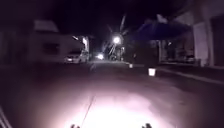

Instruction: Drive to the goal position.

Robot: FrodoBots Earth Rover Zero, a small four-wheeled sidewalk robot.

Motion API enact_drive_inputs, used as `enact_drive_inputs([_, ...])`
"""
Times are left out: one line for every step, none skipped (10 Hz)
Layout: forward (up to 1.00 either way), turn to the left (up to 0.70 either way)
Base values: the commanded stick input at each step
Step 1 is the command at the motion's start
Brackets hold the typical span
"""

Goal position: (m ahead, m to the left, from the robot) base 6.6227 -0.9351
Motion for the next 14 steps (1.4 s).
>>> enact_drive_inputs([0.70,0.00])
enact_drive_inputs([0.70,0.00])
enact_drive_inputs([0.70,0.00])
enact_drive_inputs([0.70,0.00])
enact_drive_inputs([0.70,0.00])
enact_drive_inputs([0.70,0.00])
enact_drive_inputs([0.70,0.00])
enact_drive_inputs([0.70,-0.24])
enact_drive_inputs([0.70,-0.35])
enact_drive_inputs([0.70,-0.19])
enact_drive_inputs([0.70,0.00])
enact_drive_inputs([0.70,0.00])
enact_drive_inputs([0.70,0.00])
enact_drive_inputs([0.70,0.00])
